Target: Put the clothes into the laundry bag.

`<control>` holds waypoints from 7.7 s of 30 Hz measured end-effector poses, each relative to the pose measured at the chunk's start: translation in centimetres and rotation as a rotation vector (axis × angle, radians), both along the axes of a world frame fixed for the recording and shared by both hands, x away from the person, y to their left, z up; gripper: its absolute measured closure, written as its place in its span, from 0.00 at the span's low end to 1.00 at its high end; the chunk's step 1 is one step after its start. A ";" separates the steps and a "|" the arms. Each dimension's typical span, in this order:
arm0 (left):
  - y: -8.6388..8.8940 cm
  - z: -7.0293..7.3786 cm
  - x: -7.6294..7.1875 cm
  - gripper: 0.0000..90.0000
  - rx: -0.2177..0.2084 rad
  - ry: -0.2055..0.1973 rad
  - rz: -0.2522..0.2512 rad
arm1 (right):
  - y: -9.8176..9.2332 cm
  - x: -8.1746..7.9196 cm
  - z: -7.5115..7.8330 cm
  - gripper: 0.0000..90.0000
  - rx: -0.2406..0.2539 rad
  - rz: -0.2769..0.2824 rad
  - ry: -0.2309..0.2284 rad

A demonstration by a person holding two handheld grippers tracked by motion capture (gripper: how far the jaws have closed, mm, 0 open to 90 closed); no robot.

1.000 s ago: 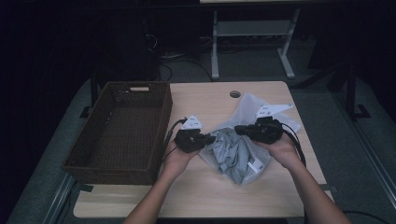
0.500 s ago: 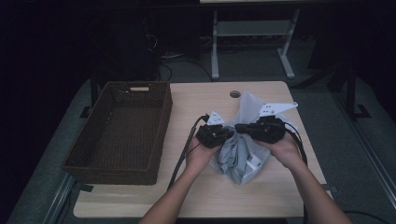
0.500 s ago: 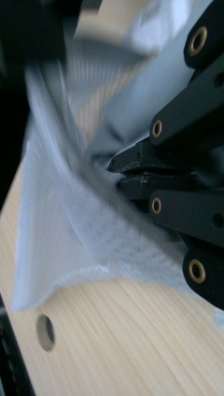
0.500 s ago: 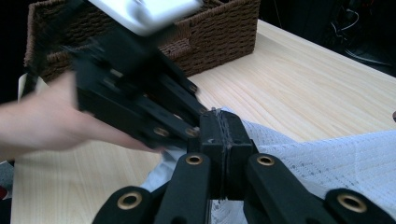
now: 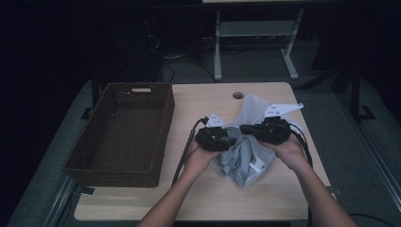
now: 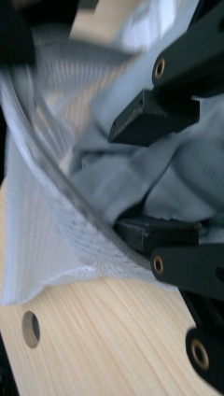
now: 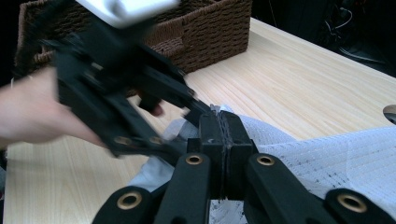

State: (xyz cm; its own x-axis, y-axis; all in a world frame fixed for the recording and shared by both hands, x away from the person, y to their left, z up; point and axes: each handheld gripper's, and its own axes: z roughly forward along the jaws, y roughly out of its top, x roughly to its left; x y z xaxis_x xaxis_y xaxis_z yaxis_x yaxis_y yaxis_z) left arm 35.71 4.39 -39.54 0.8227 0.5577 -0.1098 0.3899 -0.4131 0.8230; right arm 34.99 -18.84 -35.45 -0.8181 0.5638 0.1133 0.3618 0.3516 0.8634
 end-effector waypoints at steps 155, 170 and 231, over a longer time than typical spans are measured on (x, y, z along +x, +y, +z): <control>2.3 -6.1 -2.5 0.38 0.116 0.079 -0.086 | 0.4 0.0 -1.2 0.98 -0.011 -0.018 0.040; 0.4 -7.2 -2.0 0.78 0.201 0.032 -0.069 | 0.3 0.0 -1.2 0.98 -0.011 -0.017 0.041; 0.3 -4.5 -0.8 0.63 0.060 -0.020 -0.017 | -2.2 -1.6 -3.1 0.71 -0.090 -0.046 0.106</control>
